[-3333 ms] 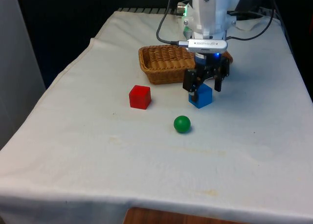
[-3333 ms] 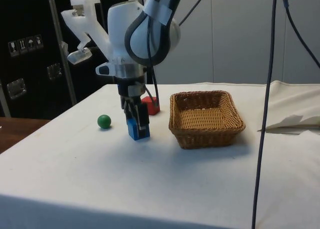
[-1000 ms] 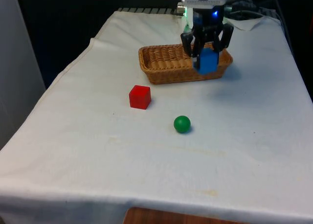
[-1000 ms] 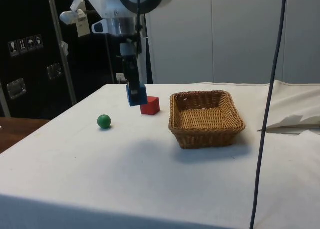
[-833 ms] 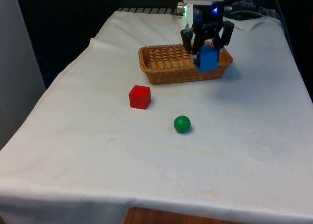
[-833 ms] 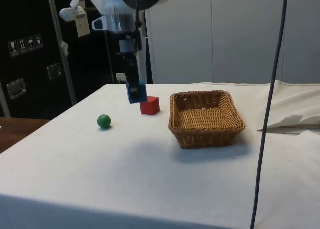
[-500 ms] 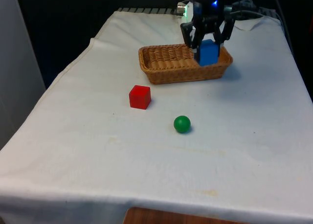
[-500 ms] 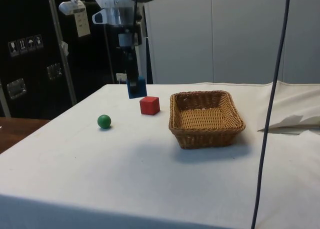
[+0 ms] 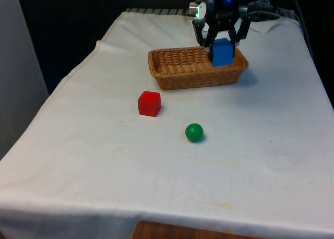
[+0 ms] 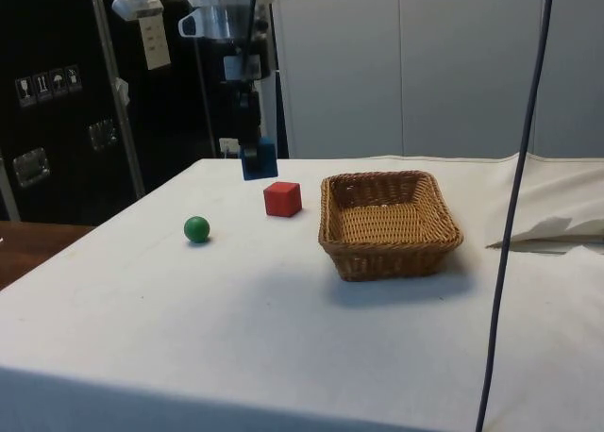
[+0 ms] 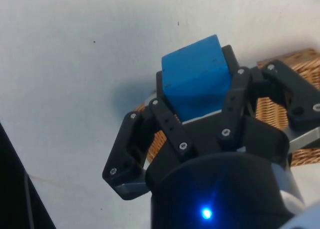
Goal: Place all non-red objects into the basket.
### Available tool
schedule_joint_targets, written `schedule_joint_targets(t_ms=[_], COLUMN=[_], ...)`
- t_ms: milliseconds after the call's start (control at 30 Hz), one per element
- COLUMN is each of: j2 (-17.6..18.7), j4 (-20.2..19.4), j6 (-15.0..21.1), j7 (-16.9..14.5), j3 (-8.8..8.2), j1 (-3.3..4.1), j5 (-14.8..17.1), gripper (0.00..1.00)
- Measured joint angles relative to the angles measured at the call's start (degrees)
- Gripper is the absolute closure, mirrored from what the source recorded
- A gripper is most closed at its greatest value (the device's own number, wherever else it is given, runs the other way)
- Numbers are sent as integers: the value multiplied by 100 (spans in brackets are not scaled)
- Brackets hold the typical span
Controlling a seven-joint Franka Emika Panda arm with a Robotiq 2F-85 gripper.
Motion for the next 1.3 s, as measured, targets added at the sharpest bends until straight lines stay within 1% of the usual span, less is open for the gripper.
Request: schedule_joint_targets(t_ms=[300,367,600,967,1300], j2=[-34,-40,-183,-372,-516], j4=[-80,-92,-292,-567,-894], j6=[0,0,6,40,246], j7=[286,309,435,453,453], j3=[0,0,-17,-57,-103], j1=[0,0,0,0,0], j5=[0,0,6,92,155], gripper=[97,97,97,97,97])
